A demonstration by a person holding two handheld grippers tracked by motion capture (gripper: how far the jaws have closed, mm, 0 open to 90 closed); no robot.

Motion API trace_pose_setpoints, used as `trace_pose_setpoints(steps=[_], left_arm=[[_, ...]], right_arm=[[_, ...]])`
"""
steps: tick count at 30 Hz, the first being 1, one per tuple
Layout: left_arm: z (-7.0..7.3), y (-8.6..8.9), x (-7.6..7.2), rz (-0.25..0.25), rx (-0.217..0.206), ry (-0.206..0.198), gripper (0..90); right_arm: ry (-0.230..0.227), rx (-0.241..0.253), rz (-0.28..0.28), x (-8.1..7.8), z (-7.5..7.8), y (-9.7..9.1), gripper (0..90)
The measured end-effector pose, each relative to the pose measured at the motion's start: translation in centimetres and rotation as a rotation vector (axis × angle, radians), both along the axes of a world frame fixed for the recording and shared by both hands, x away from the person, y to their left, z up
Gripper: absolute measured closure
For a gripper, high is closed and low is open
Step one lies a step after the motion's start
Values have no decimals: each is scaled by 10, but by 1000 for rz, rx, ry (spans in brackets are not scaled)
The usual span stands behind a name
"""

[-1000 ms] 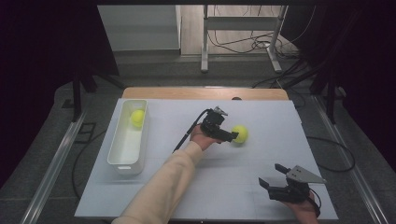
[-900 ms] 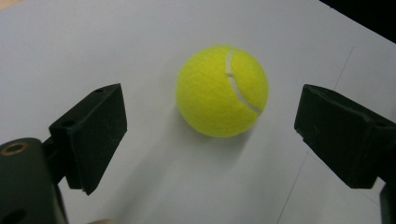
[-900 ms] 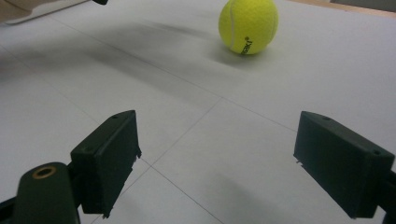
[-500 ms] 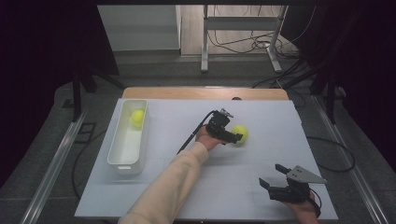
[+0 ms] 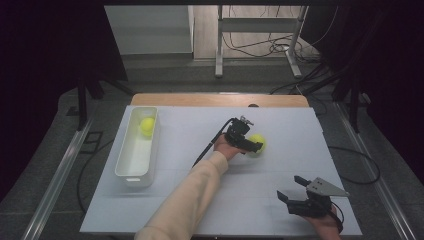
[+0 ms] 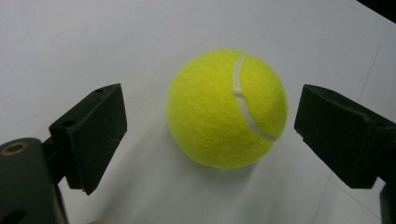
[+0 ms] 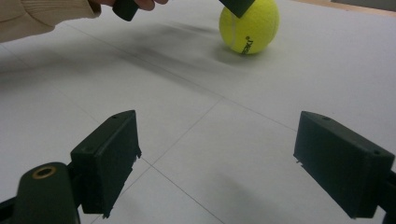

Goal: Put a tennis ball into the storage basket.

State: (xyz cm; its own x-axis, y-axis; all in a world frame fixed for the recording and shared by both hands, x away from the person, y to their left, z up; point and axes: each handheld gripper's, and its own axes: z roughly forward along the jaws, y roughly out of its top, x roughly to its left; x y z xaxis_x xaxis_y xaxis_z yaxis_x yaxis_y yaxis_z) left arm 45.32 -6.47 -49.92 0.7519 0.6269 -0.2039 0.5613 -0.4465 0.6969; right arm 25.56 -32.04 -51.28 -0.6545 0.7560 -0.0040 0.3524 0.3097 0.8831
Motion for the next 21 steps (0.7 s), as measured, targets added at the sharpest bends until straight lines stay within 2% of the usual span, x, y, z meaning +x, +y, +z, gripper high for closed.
trace_pose_setpoints(steps=[4, 12, 21], left_arm=[[-3, -4, 4, 8, -10, 13, 99], [-11, -14, 8, -11, 15, 22, 116], [-10, -23, 10, -42, 4, 9, 255]], right_arm=[[1, -4, 3, 0, 0, 1, 143], [0, 0, 4, 0, 0, 0, 143], [1, 1, -1, -1, 0, -1, 143]])
